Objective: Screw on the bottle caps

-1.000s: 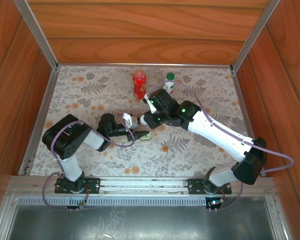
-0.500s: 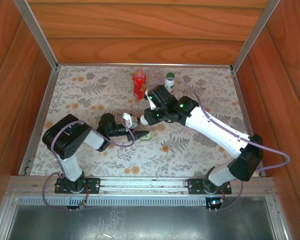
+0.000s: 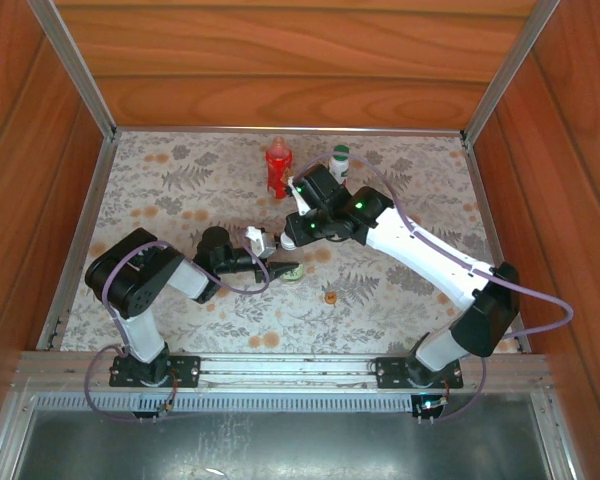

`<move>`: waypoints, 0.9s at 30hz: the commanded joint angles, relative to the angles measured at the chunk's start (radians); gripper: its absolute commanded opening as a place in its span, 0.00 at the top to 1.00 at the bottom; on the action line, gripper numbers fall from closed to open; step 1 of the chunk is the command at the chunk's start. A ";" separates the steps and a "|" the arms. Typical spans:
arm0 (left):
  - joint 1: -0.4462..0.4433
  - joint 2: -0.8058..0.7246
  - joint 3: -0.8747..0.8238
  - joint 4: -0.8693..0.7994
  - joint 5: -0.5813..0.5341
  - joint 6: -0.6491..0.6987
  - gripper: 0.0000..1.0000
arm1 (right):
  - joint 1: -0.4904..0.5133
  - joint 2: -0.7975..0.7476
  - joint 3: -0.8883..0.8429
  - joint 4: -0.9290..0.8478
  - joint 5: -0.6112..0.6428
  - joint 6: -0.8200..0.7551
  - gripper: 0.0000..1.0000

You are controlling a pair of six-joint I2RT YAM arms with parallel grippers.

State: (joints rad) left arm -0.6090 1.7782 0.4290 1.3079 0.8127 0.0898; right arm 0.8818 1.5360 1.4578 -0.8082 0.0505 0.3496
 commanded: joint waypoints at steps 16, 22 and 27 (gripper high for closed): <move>0.002 -0.001 -0.006 0.008 0.021 0.006 0.41 | -0.003 -0.043 -0.082 -0.050 -0.005 0.042 0.70; 0.002 0.009 0.000 0.007 0.030 0.006 0.41 | -0.023 0.007 -0.032 -0.070 -0.002 0.038 0.72; 0.001 0.009 0.003 0.007 0.035 0.005 0.41 | -0.029 0.021 -0.029 -0.076 -0.023 0.042 0.75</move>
State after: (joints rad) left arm -0.6090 1.7782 0.4278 1.3083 0.8143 0.0902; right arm 0.8619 1.5249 1.4422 -0.7921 0.0257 0.3813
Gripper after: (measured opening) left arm 0.594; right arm 0.255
